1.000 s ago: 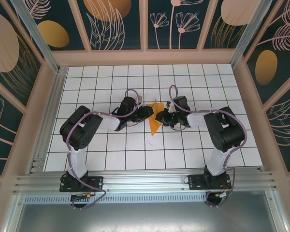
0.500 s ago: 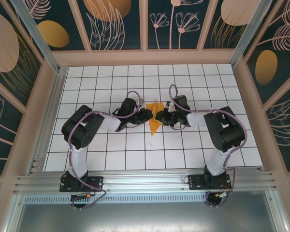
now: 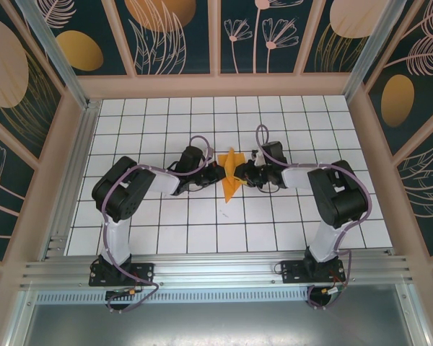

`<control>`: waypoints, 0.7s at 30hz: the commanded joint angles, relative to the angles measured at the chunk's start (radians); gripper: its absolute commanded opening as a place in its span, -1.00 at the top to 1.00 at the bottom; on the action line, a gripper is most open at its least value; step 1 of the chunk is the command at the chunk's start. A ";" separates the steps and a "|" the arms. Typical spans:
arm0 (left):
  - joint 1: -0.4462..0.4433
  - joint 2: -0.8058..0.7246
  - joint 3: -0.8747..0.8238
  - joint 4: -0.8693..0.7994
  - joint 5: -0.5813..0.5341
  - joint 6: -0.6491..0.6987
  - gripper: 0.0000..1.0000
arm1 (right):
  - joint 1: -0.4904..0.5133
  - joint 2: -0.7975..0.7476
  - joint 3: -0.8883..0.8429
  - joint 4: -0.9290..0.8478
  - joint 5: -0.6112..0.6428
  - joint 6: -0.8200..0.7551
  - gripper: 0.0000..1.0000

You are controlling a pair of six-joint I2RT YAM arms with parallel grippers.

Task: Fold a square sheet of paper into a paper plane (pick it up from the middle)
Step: Fourth fold the wing at the center of the table.

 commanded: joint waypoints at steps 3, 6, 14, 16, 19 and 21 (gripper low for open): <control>0.021 -0.011 0.025 -0.005 0.075 0.024 1.00 | -0.010 -0.022 -0.017 -0.026 0.042 -0.064 0.34; 0.026 -0.007 0.035 -0.007 0.104 0.024 1.00 | -0.011 0.013 0.017 -0.074 0.046 -0.082 0.40; 0.053 0.001 0.089 -0.142 0.127 0.114 1.00 | -0.006 0.085 0.105 -0.277 0.170 -0.136 0.49; 0.055 0.002 0.105 -0.169 0.139 0.135 1.00 | -0.004 0.104 0.120 -0.314 0.197 -0.141 0.49; 0.058 0.012 0.142 -0.237 0.143 0.179 1.00 | 0.002 0.129 0.142 -0.359 0.234 -0.150 0.49; 0.063 0.017 0.165 -0.299 0.136 0.218 1.00 | 0.006 0.135 0.148 -0.377 0.256 -0.154 0.48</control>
